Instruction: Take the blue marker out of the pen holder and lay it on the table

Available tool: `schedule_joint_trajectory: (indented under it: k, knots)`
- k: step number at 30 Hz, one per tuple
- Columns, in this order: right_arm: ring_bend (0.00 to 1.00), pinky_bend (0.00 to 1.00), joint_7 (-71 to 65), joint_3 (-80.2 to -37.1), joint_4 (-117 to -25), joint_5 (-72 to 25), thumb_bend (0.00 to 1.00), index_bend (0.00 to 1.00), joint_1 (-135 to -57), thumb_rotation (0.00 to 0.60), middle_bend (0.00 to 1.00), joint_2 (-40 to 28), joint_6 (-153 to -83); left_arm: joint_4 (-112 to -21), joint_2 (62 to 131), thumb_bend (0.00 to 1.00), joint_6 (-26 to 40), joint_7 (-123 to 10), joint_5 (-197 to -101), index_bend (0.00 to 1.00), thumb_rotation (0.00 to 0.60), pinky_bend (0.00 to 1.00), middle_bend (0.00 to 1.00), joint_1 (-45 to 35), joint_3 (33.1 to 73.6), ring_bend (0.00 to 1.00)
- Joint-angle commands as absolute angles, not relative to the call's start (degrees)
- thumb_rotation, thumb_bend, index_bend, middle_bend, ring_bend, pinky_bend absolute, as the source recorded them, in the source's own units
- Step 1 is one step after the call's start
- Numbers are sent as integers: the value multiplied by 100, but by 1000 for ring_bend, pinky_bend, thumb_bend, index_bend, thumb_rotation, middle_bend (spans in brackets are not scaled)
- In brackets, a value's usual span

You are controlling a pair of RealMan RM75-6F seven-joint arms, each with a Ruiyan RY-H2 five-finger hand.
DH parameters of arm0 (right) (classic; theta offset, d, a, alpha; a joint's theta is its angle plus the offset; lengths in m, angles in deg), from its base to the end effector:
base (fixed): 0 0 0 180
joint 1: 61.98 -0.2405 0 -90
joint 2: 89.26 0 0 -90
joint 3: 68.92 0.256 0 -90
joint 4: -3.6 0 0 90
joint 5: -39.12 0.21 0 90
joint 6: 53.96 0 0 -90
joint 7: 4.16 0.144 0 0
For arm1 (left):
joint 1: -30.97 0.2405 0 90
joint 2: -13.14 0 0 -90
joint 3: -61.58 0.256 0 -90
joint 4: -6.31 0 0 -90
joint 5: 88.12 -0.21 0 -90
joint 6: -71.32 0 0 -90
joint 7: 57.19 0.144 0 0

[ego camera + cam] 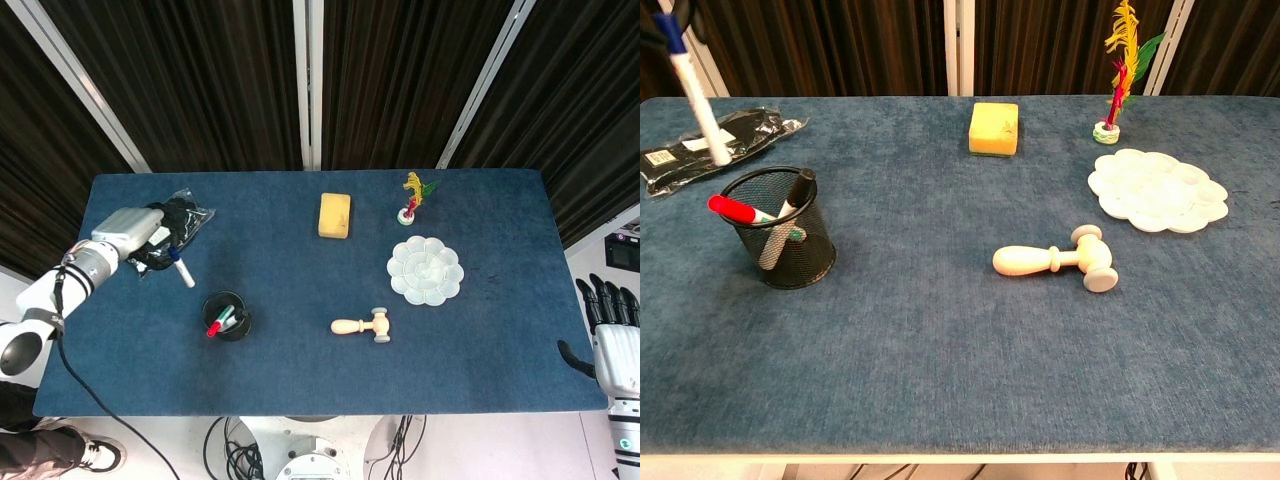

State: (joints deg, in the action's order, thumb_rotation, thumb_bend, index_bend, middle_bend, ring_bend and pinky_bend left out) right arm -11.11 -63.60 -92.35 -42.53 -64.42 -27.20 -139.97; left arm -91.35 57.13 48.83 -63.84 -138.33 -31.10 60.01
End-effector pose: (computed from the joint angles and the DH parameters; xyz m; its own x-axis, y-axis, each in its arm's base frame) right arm -0.3141 -0.1755 0.1767 0.4735 0.0270 0.8804 -0.8776 0.0996 0.4689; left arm -0.1498 0.3930 0.1784 0.4182 0.5412 0.7295 0.9054 -0.1838 -0.3827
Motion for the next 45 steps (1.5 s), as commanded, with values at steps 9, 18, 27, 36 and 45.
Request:
schedule_joint_trajectory:
  k: [9, 18, 27, 36, 45]
  knots:
    - [0, 0, -1221, -6360, -9238, -4195, 181, 0, -6452, 600, 0, -2686, -13960, -8337, 6813, 329, 4564, -5138, -12942, 588, 600, 195, 282, -3554, 7048, 77]
    - [0, 0, -1185, -6373, -9237, -4195, 181, 0, -6452, 600, 0, -2700, -13932, -8272, 7481, 299, 3859, -4757, -12518, 371, 600, 199, 263, -3492, 7022, 78]
    - [0, 0, -1126, -6363, -9198, -4169, 181, 0, -6473, 600, 0, -2697, -13882, -8357, 7624, 180, 2899, -5531, -13759, 15, 600, 211, 194, -2681, 6338, 78]
    - [0, 0, -1052, -6389, -9026, -4195, 181, 0, -6497, 600, 0, -2595, -13830, -8846, 7640, 171, -236, -6022, -16022, 97, 600, 210, 183, -948, 6288, 78]
    - [0, 0, -869, -6556, -8656, -4368, 181, 0, -6528, 600, 0, -2453, -13667, -7718, 8247, 241, -2327, -5882, -16857, 83, 600, 185, 136, 1019, 6923, 57]
